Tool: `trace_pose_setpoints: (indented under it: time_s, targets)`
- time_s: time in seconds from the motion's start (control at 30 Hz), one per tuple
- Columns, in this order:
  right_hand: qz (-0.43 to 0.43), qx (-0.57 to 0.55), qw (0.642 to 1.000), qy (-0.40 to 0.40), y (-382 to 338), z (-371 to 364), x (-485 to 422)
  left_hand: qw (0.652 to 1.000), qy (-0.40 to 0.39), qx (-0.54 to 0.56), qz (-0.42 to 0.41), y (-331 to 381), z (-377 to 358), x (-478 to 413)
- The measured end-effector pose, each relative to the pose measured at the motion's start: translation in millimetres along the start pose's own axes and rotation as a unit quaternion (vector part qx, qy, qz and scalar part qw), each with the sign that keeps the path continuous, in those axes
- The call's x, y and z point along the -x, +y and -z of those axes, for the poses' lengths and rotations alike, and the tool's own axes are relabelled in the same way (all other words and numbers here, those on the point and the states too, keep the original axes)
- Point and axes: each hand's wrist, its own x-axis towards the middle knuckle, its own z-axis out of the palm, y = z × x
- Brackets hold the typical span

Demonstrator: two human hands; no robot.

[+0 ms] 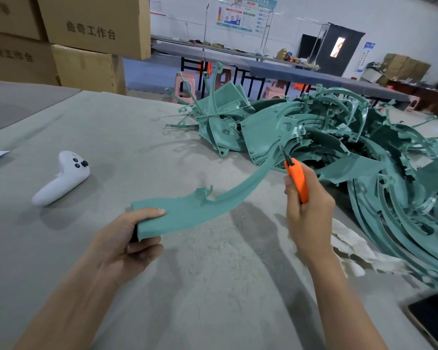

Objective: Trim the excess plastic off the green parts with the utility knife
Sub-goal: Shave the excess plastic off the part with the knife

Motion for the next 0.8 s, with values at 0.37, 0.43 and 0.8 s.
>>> trace_pose_setpoints:
  time_s: [0.37, 0.43, 0.8]
  targets:
    - [0.054, 0.015, 0.996, -0.063, -7, -12, 16, 1.000, -0.004, 0.025, -0.013, 1, 5, -3]
    - [0.027, 0.012, 0.999, -0.014, -8, -11, 8, 1.000, -0.008, 0.021, -0.012, 0, 4, -2]
    - [0.072, 0.009, 0.991, -0.110, -10, -17, 23, 0.999, 0.000, 0.040, -0.019, 2, 8, -5]
